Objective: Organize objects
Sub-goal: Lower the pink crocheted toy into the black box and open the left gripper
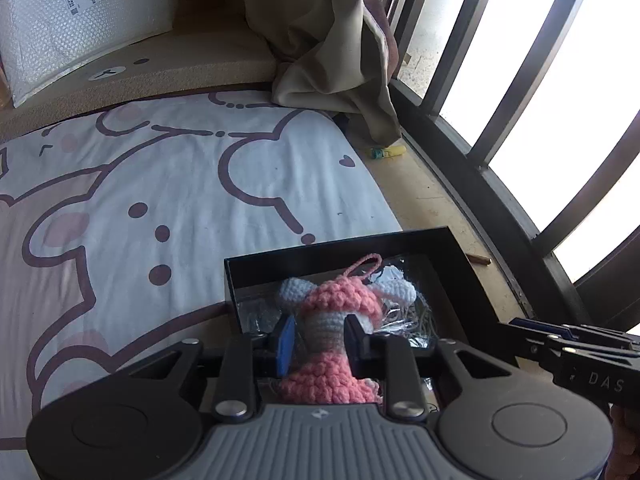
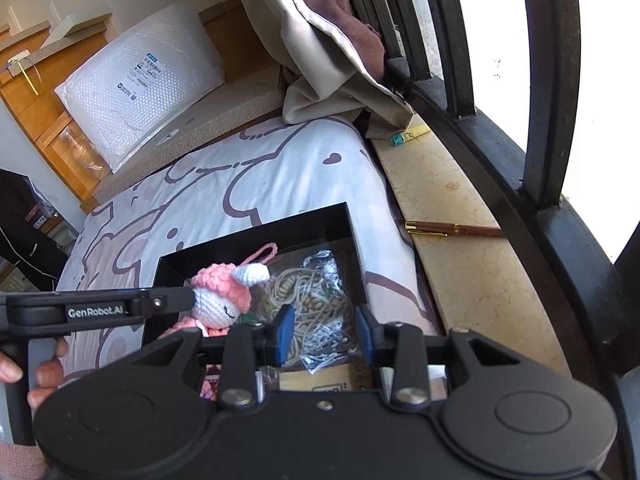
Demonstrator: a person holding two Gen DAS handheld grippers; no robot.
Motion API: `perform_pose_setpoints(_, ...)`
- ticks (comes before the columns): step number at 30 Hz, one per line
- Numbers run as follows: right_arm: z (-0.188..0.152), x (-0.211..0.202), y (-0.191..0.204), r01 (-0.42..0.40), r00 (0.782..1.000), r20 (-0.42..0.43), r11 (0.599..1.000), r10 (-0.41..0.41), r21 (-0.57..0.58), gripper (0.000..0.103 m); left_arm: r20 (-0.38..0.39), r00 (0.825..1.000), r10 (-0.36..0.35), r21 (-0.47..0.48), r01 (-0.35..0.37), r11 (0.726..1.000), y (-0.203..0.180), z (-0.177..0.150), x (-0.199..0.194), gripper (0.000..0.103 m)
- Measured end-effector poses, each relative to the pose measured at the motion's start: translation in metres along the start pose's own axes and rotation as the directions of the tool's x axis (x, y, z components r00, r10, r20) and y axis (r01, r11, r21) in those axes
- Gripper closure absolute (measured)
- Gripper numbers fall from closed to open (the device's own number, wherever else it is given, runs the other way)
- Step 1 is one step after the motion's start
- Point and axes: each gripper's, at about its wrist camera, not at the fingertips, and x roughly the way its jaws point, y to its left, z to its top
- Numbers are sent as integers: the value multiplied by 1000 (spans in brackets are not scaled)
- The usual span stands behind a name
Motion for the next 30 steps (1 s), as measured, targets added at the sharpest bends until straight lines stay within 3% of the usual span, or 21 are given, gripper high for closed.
perform_pose_setpoints(3,-1,1,1,-1,1000,-4,1000,1,0,68,-37,999,13,42,-11,999,-4,-6,8,84)
perform_pose_setpoints(13,-1,4,7,0,1000,-16,1000,-1,-8,68,-32,999,8,75,-6,997,-8,-7,21,81)
perform_pose_setpoints(22,3,-3,16,11,1000,-5,1000,-11,-18,68,-37,999,19,61,-16,998,-8,-3,2,80)
perform_pose_setpoints(30,8,-25,31,19,999,30,999,-18,-33,67,-12,1000,23,63,-22,998,-9,-1,-28,66)
